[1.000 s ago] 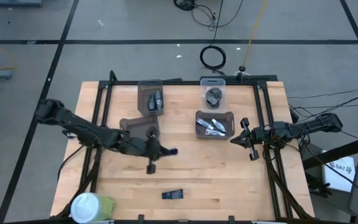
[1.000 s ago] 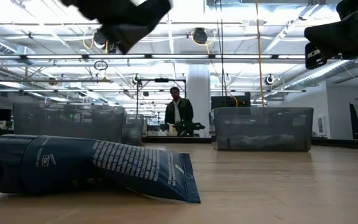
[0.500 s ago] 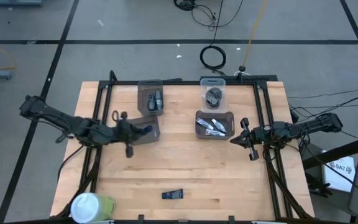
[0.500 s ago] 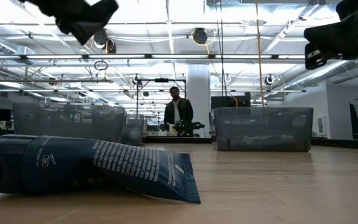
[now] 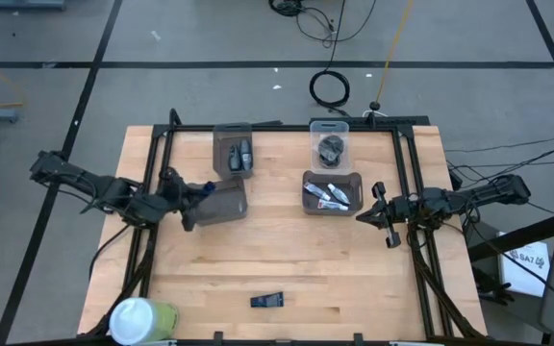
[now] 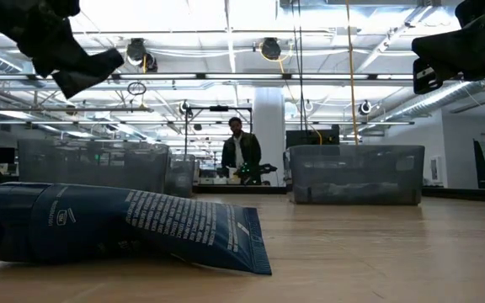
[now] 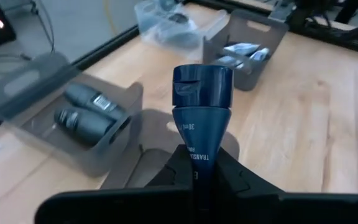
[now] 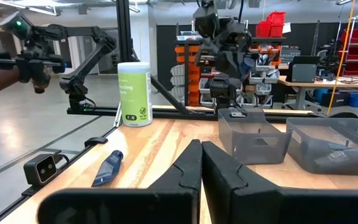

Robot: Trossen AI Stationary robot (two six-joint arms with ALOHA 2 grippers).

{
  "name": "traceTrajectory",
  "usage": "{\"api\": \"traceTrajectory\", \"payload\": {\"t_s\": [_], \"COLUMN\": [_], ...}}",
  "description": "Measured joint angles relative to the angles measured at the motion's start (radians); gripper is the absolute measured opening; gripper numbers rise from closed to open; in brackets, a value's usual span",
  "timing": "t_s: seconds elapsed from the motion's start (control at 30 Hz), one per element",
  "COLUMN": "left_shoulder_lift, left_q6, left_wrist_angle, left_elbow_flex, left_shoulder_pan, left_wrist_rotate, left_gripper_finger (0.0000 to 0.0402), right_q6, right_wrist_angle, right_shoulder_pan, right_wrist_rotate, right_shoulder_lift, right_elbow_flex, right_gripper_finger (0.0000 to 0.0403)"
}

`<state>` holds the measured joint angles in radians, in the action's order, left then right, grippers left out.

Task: Pick & Place Travel size toiletries
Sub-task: Put the top dark blue shave cream into the bottom left black bin

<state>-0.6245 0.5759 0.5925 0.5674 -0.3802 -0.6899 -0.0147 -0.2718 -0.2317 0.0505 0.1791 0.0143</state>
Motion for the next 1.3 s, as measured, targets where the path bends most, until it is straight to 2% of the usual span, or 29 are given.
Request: {"api": "traceTrajectory", "payload": {"t_s": [0.17,0.43,0.67,0.97,1.13,1.3], "left_shoulder_lift": [-0.043,-0.173,-0.32,-0.522,-0.615,-0.657], "left_q6": [0.056,0.092,0.038,-0.1,-0.152,-0.186], "left_wrist_angle": [0.036,0.1,0.116,0.113,0.114,0.112], "left_elbow_flex": [0.0,0.0,0.012,0.09,0.133,0.16], "left_shoulder_pan": [0.041,0.202,0.34,0.453,0.475,0.475], "left_wrist_rotate": [0.034,0.247,0.399,0.504,0.51,0.51], "left_gripper_finger": [0.0012,0.0013,0.0009,0.0006,0.0018,0.0012], "right_q6": [0.0,0.0,0.0,0.0,0.0,0.0], "right_wrist_angle": [0.0,0.0,0.0,0.0,0.0,0.0], "right_shoulder_pan": [0.0,0.0,0.0,0.0,0.0,0.0], "right_wrist_rotate": [0.0,0.0,0.0,0.0,0.0,0.0], "right_shoulder_lift": [0.0,0.0,0.0,0.0,0.0,0.0], "right_elbow_flex": [0.0,0.0,0.0,0.0,0.0,0.0], "right_gripper_finger": [0.0,0.0,0.0,0.0,0.0,0.0]}}
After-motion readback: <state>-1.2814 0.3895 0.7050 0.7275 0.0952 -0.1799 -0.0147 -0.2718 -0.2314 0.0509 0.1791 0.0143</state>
